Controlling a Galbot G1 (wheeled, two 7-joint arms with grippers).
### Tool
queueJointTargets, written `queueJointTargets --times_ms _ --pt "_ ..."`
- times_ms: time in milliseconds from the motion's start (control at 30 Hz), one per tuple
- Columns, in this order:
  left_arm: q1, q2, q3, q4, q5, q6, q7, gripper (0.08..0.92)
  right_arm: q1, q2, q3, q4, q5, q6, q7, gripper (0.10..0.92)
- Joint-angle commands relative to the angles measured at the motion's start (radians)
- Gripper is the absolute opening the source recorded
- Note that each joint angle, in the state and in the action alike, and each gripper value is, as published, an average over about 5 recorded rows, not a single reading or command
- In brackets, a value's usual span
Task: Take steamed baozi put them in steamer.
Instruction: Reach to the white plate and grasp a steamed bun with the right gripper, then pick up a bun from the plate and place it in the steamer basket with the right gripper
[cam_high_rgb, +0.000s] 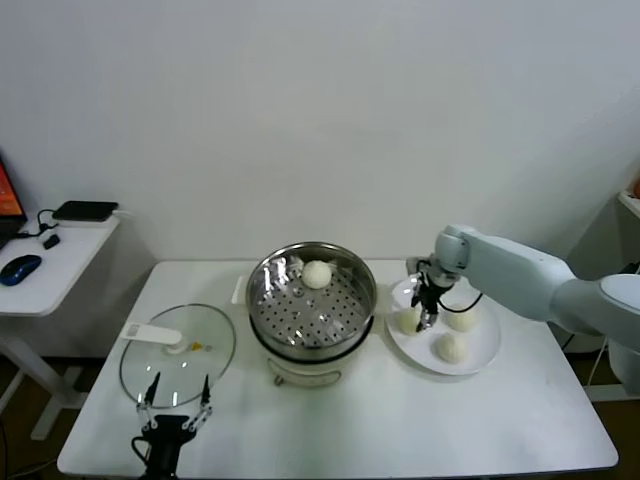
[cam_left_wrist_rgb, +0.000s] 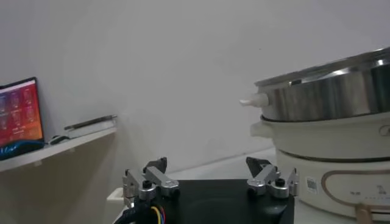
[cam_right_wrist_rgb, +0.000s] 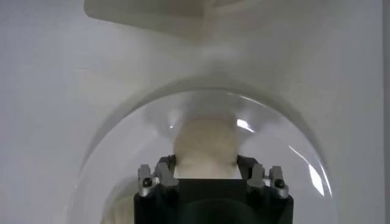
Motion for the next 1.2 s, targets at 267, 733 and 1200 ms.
queueJointTargets --times_ms 267,733,1200 --pt "0.008 -0.038 0.002 -0.018 0.001 0.003 0.0 0.823 0.362 -0.105 -0.249 0.24 0.234 -0.009 -0.036 0.67" --pt "0.017 -0.041 0.016 -0.033 0.004 0.006 -0.001 0.823 0.772 -0.054 -0.431 0.477 0.591 -0.071 -0.062 0.67" --pt "0.037 -0.034 0.023 -0.052 0.008 0.001 -0.004 0.823 0.627 0.226 -0.26 0.435 0.674 -0.186 0.073 0.67"
